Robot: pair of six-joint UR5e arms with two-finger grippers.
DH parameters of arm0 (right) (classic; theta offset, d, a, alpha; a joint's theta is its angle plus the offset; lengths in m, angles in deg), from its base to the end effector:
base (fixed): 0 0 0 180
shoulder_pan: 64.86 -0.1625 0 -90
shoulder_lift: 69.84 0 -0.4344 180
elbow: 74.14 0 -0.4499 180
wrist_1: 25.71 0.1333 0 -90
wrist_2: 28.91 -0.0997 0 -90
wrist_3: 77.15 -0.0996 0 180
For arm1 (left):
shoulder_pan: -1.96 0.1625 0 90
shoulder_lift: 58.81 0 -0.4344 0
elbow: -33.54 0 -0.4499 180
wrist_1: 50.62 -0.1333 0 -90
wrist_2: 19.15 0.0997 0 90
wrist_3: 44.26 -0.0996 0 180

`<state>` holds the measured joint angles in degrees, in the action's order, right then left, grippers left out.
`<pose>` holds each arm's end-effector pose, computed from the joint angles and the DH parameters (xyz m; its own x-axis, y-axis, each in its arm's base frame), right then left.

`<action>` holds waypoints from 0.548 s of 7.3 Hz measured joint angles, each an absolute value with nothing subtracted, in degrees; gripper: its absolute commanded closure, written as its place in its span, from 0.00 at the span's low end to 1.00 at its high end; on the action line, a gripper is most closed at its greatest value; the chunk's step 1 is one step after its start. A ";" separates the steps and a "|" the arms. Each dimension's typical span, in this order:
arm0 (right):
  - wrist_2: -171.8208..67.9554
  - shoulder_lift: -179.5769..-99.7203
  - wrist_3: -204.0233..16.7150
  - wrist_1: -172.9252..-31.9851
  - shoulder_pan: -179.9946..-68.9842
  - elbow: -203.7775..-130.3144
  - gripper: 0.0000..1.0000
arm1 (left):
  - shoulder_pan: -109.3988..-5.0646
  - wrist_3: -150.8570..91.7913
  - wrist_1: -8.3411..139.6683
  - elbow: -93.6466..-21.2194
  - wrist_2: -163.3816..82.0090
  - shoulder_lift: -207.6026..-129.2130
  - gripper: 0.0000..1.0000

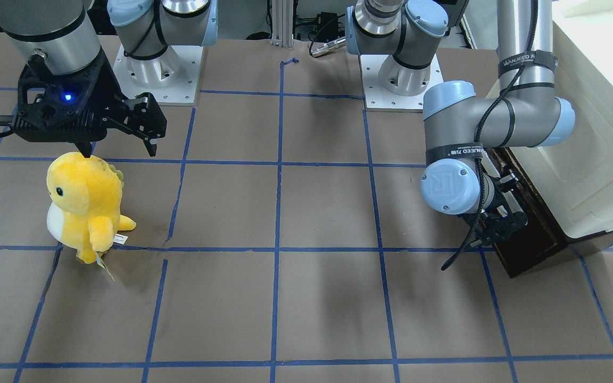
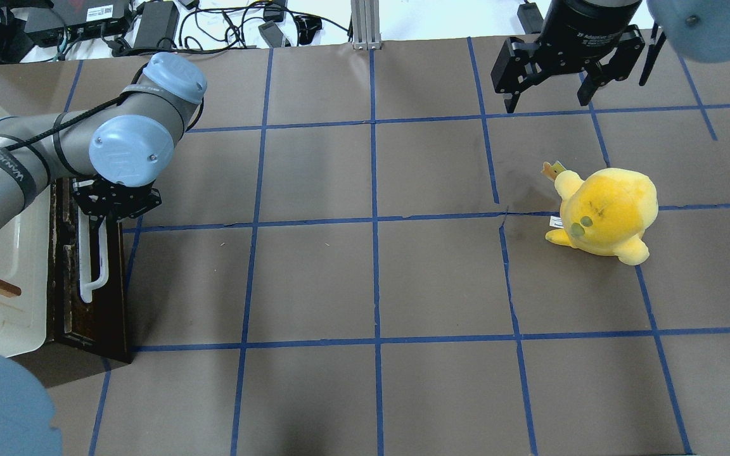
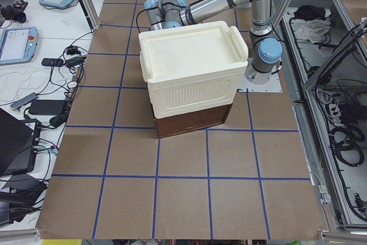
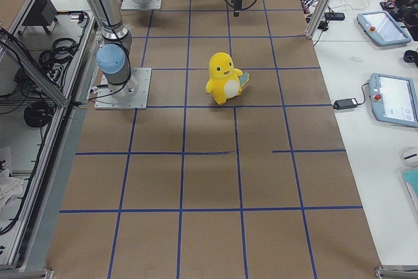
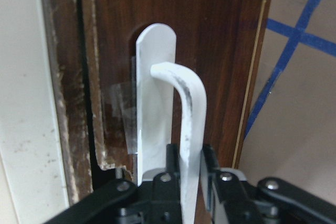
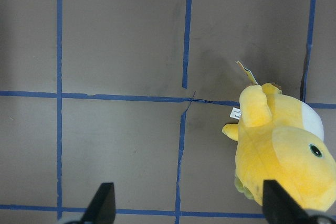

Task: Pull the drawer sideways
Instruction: 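Pull the handle with the left gripper, sliding the drawer outward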

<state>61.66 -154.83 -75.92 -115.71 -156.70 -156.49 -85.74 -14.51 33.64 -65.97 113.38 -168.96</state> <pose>0.1512 -0.5870 0.5211 -0.9985 -0.0531 0.0109 -0.0535 0.9975 -0.0458 -0.0418 -0.6041 0.2402 -0.6306 -0.2411 -0.7377 -0.4027 0.9142 0.0454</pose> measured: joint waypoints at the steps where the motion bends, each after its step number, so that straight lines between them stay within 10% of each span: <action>1: 61.68 -154.83 -75.92 -115.71 -156.70 -156.49 0.00 | -85.86 -14.48 33.71 -65.84 113.38 -168.90 1.00; 4: 61.67 -154.83 -75.90 -115.71 -156.70 -156.49 0.00 | -86.67 -14.20 33.99 -65.34 113.03 -168.82 1.00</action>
<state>61.67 -154.83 -75.90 -115.71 -156.70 -156.49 -86.67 -14.20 33.99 -65.34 113.03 -168.82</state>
